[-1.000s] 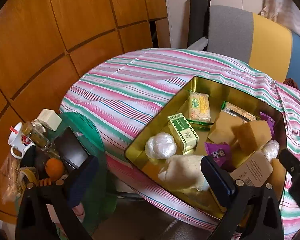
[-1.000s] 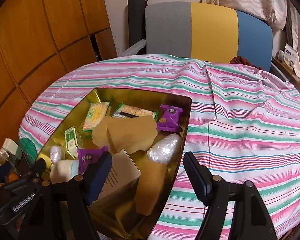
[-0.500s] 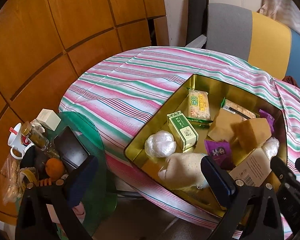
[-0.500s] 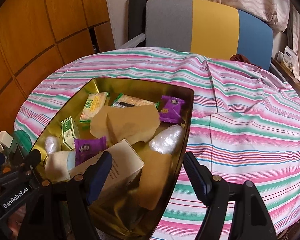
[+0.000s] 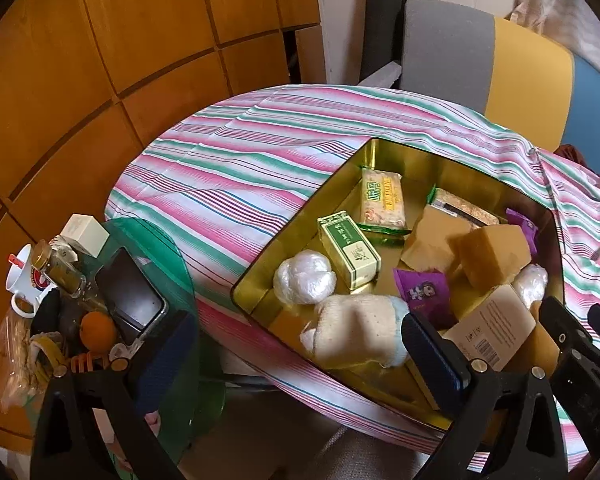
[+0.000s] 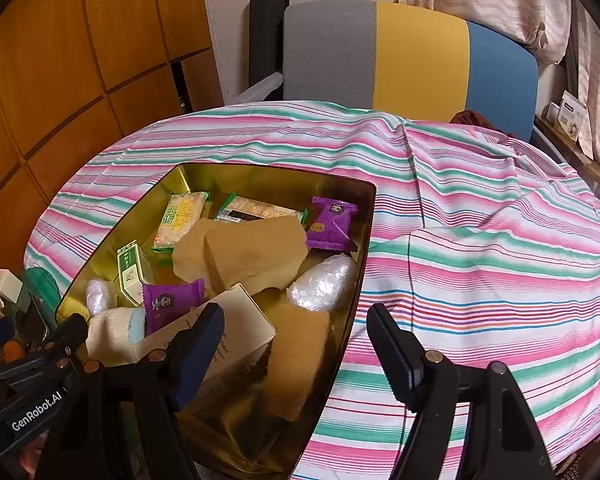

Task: Organize objects

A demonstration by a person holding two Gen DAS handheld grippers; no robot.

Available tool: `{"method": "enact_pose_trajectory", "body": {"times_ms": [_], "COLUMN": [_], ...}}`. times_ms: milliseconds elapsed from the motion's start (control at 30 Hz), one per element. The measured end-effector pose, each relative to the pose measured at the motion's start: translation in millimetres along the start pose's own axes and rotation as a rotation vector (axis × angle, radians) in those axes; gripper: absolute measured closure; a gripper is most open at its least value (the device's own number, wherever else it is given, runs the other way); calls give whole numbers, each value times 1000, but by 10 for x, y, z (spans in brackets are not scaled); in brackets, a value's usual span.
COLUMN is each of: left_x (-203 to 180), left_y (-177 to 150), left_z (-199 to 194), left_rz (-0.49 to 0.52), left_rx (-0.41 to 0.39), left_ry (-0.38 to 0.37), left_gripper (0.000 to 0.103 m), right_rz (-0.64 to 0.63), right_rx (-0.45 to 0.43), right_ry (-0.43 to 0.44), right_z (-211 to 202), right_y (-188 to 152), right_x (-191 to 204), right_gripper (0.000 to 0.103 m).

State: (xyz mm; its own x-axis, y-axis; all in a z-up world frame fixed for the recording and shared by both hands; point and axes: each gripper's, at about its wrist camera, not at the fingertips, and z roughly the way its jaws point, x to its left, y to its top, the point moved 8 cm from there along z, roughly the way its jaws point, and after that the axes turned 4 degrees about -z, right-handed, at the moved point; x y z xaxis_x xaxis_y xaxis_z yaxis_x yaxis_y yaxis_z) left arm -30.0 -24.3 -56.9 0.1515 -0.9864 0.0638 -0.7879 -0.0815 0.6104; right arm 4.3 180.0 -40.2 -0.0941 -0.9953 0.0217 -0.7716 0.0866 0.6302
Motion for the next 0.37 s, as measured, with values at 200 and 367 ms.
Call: {"method": "enact_pose_trajectory", "body": {"times_ms": [200,367], "left_x": [-2,-10], "left_y": [10,-4], "left_z": [-35,-13], "left_rz": [9,9], "left_rx": [-23,-10], "left_ry": [10,5], "left_gripper": [0,0], "right_rz": [14,12], "right_rx": [2,6], "right_ry": [-1,2], "right_z": [9,17], "right_y": [-10,-25], "right_x": [-33,-26], "right_gripper": [28,28]}}
